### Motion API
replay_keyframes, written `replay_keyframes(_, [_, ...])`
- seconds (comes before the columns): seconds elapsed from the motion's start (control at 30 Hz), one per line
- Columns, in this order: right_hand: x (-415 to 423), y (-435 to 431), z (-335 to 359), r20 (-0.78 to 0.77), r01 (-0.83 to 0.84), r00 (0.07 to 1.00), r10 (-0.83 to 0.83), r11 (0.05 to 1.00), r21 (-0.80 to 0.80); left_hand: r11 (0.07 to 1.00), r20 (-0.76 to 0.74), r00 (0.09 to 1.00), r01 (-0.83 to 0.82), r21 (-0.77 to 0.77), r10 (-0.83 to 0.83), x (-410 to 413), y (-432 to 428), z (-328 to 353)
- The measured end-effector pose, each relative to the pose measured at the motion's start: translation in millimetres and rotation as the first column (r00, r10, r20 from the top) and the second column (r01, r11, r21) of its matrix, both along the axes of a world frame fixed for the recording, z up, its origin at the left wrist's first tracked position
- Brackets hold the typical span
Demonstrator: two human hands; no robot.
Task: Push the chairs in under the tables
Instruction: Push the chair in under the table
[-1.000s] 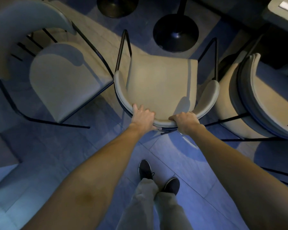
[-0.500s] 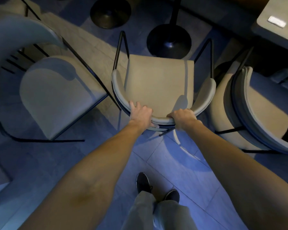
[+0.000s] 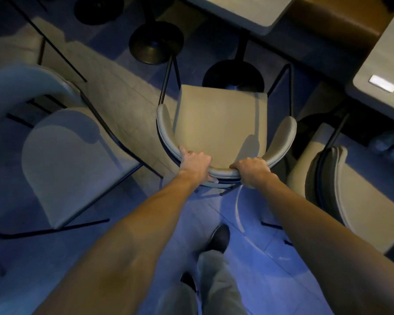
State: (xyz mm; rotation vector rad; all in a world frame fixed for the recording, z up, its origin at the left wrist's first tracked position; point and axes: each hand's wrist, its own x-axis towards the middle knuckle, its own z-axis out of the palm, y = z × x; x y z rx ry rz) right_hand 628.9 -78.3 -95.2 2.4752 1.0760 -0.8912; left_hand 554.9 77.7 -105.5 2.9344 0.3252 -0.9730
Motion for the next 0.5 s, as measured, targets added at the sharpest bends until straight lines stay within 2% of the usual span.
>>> replay_keyframes(0.5, [114, 33, -8, 0.014, 0.012, 1.000, -0.012, 1.000, 0.027, 0.995, 0.033, 0.998, 0.046, 0.083, -0.049, 112, 33, -8])
